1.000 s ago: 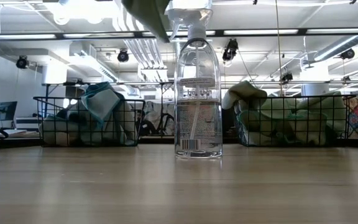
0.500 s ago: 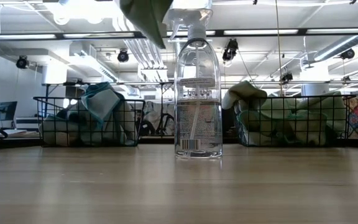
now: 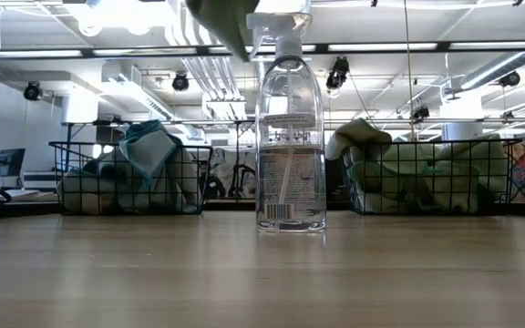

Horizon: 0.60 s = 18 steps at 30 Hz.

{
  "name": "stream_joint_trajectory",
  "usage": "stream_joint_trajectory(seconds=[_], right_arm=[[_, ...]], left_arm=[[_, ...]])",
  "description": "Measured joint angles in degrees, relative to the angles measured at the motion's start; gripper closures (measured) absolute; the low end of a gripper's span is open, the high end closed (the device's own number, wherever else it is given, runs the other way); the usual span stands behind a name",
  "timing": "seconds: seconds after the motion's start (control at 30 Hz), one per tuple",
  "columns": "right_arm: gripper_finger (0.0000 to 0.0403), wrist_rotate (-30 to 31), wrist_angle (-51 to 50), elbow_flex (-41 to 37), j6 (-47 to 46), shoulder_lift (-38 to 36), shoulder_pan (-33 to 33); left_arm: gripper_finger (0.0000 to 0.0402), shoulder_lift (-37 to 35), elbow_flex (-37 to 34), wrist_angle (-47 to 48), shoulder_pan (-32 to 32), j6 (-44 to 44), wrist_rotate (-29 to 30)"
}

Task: Sort microfiber towel by color & place in baskets
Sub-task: Put the green towel into the right wire basket

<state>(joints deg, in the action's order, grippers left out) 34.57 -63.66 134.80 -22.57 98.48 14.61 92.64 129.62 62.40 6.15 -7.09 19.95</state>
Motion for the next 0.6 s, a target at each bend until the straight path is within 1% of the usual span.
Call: stream_joint_trajectory(seconds=[0.23,0.6], right_arm=[[0.0268,-0.73,2.31,-0.03,0.11,0.28,0.0],[0.0268,-0.77,2.96,-0.02,0.11,0.33,0.0]], left_arm=[[0.0398,0.18,0.0,-3.72,0.0,0.06,-7.18],[0.0398,3.55,-0.01,-3.9,0.04,-0.38,-8.57]])
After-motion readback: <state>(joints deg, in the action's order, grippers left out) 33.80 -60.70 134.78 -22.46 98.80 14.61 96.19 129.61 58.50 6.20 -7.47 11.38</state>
